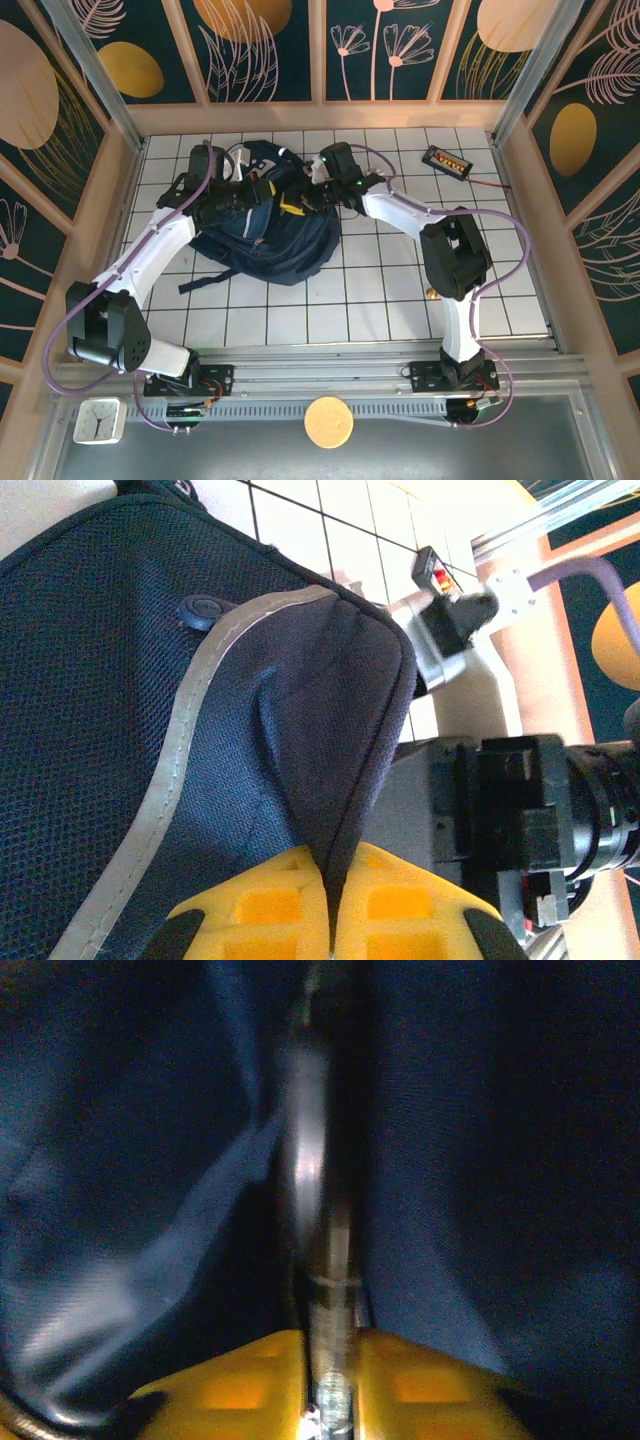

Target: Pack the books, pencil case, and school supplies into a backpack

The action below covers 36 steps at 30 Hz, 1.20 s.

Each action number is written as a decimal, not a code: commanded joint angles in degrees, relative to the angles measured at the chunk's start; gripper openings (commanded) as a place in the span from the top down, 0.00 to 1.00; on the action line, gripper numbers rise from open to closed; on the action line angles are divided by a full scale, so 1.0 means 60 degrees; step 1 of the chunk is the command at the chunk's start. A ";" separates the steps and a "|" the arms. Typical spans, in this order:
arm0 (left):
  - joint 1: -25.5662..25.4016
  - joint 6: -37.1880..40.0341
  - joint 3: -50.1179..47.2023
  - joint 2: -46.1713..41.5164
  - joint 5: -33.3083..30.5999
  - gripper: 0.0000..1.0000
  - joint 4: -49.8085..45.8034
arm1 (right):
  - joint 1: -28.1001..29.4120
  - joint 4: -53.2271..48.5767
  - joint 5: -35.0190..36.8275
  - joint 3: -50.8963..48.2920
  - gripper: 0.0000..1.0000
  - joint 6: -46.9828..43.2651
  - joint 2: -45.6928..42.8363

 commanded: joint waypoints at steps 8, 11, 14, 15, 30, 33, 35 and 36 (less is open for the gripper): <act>-0.0049 -0.0215 0.0611 0.0005 0.0783 1.00 0.1288 | 0.0162 -0.1140 0.0373 0.0597 0.43 -0.0725 -0.0289; -0.0052 -0.0207 0.0622 0.0066 0.0809 1.00 0.1322 | 0.0094 -0.1356 0.0662 -0.0204 0.42 -0.0841 -0.1106; -0.0046 -0.0132 0.0550 0.0151 0.0841 1.00 0.1311 | 0.0002 -0.1692 0.1045 -0.0877 0.42 -0.0943 -0.2037; -0.0045 -0.0131 0.0487 0.0169 0.0875 1.00 0.1340 | -0.0048 -0.1806 0.1185 -0.1071 0.42 -0.0940 -0.2310; 0.0039 -0.1046 -0.2020 -0.2066 -0.0493 0.01 0.0534 | 0.0254 -0.3870 0.3129 -0.1937 0.28 -0.1130 -0.2833; 0.0470 -0.1689 -0.2989 -0.2618 -0.0799 0.01 0.0050 | 0.0359 -0.3573 0.3192 -0.1781 0.28 -0.1015 -0.2361; 0.0942 -0.2104 -0.3631 -0.3101 -0.0712 0.01 0.0202 | 0.0392 -0.3566 0.3352 -0.1487 0.28 -0.0967 -0.2038; 0.1186 -0.2314 -0.3857 -0.3284 -0.0668 0.01 0.0266 | 0.0391 -0.3574 0.3416 -0.1383 0.28 -0.0939 -0.1917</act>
